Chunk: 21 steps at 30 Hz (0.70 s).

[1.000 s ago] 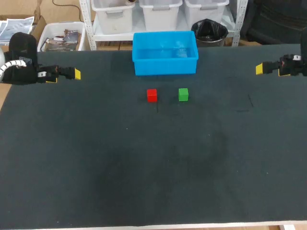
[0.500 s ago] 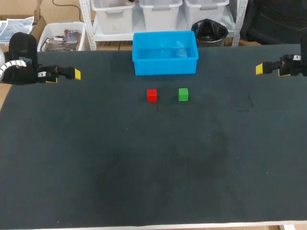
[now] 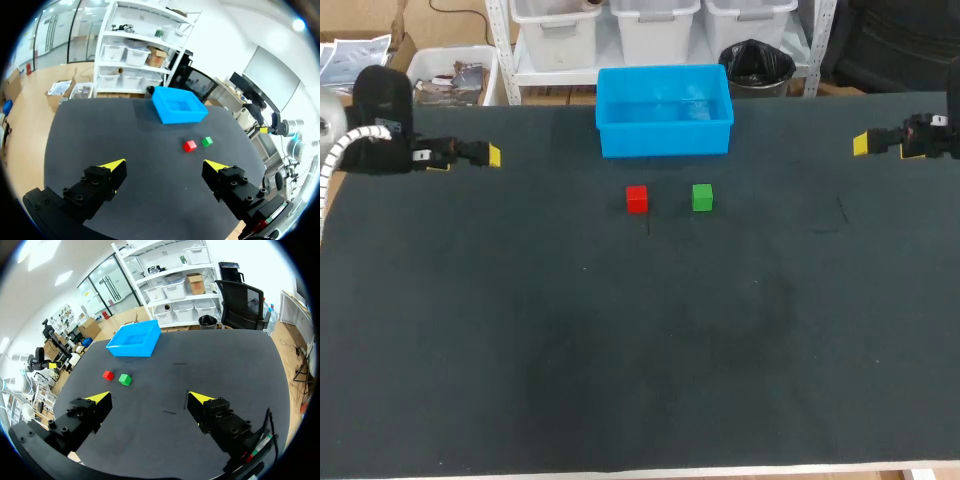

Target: Use the left arm to pick the red cube and place it into the blue plastic box first, then use the right arm to grasp the green cube and put it into the same blue plastic box after the first action is fully finished.

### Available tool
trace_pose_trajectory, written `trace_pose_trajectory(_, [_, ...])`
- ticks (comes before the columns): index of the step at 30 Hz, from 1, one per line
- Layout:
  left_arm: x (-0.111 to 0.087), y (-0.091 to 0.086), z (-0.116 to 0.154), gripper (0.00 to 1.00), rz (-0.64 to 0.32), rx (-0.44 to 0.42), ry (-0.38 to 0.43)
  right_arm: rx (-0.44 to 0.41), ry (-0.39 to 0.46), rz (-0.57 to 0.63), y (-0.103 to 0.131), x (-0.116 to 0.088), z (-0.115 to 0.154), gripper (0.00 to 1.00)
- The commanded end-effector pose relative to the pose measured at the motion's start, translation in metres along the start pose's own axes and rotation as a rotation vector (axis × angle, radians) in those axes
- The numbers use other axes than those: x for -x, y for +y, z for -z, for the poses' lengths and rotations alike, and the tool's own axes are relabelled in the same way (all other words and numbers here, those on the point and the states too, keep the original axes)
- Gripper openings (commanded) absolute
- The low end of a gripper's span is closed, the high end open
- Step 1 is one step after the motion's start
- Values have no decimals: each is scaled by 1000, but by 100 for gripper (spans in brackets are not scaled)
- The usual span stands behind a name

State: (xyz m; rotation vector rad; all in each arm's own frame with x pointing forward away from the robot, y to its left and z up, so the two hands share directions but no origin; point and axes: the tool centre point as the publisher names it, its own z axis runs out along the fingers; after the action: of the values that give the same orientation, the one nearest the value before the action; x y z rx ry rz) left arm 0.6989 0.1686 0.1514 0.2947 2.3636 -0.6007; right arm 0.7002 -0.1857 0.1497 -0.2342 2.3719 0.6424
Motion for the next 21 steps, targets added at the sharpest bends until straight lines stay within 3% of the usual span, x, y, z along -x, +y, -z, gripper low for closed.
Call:
trace_pose_trajectory(1, [15,-17,-20,100,-16,222,87,-1,0,0,0,0,0,100])
trace_pose_trajectory(4, [17,-22,-23,100,5,225,101,-1,0,0,0,0,0,100])
trace_pose_trajectory(5, [17,-31,-35,100,-2,285,135,-1,0,0,0,0,0,100])
trace_pose_trajectory(12, [15,-68,-64,100,1,341,200,-1,0,0,0,0,0,100])
trace_pose_trajectory(21, [17,-92,-92,100,57,444,261,-1,0,0,0,0,0,100])
